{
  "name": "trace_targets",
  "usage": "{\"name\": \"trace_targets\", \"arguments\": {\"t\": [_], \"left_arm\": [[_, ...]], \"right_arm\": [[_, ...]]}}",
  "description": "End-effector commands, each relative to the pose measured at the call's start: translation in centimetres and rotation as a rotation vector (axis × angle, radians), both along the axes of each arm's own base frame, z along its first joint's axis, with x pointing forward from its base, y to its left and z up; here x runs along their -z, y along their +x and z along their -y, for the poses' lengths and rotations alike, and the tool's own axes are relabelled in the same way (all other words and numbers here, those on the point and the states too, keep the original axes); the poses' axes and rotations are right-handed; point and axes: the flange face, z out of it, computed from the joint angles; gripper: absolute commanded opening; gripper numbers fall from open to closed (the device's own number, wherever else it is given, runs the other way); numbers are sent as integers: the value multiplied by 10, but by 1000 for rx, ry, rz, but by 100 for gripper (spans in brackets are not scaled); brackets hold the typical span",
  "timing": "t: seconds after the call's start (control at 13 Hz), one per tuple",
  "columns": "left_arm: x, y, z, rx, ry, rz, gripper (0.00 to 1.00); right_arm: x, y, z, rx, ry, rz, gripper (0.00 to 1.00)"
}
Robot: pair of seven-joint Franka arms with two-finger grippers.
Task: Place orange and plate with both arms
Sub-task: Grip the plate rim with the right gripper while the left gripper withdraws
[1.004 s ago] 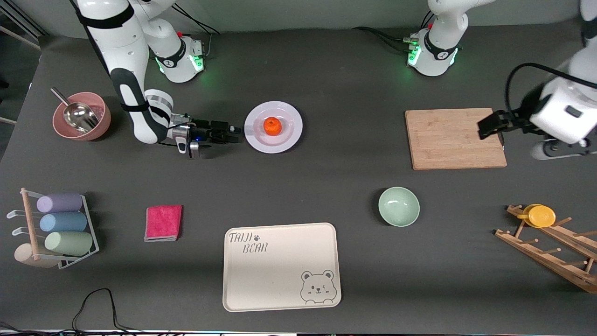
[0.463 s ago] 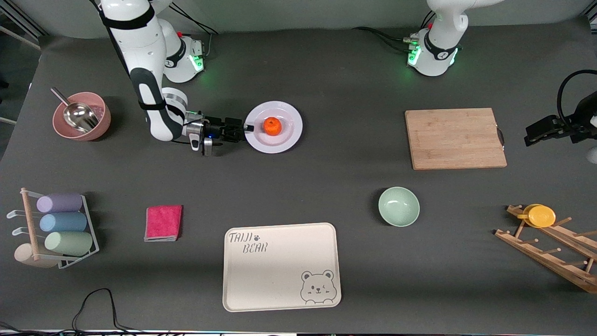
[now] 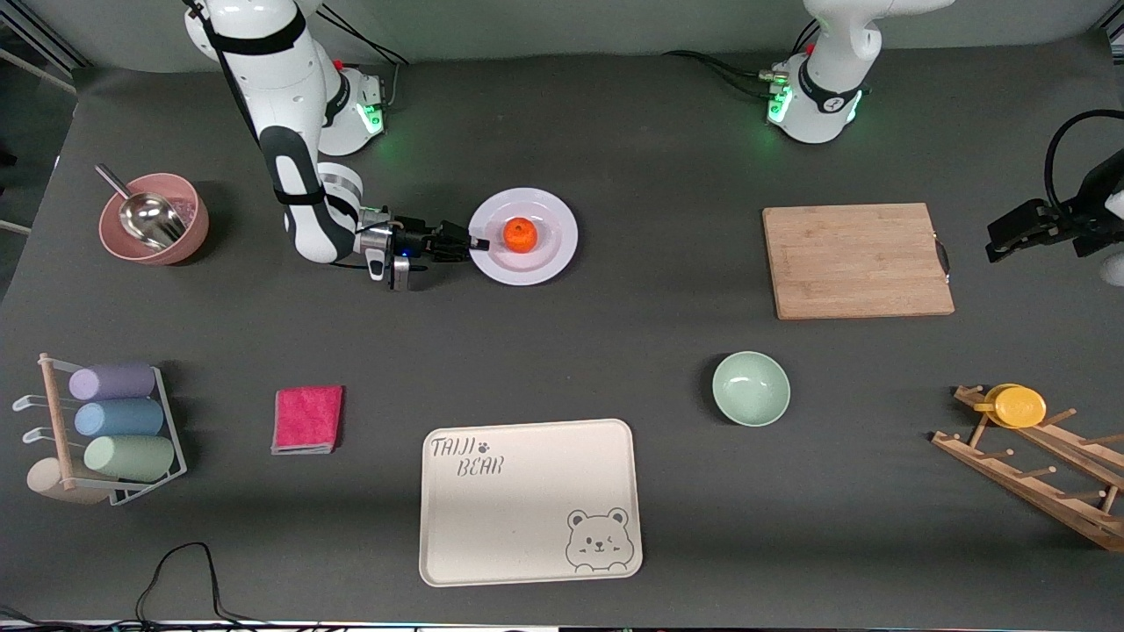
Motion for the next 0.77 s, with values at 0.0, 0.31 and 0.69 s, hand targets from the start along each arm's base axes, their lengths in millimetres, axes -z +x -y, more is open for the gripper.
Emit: {"name": "trace_targets", "arguments": {"t": [0.0,0.31,0.69], "left_arm": [[-6,-6,2,20,-21,5,100],[-1,-4,6,24,-34,-4,100],[4,-4,12,35,-45,-18,100]], "right_arm": [[6,-1,0,7,-4,26,0],[2,2,-6,24,45,-39,0],[-21,52,-13,38,122,-104,0]]}}
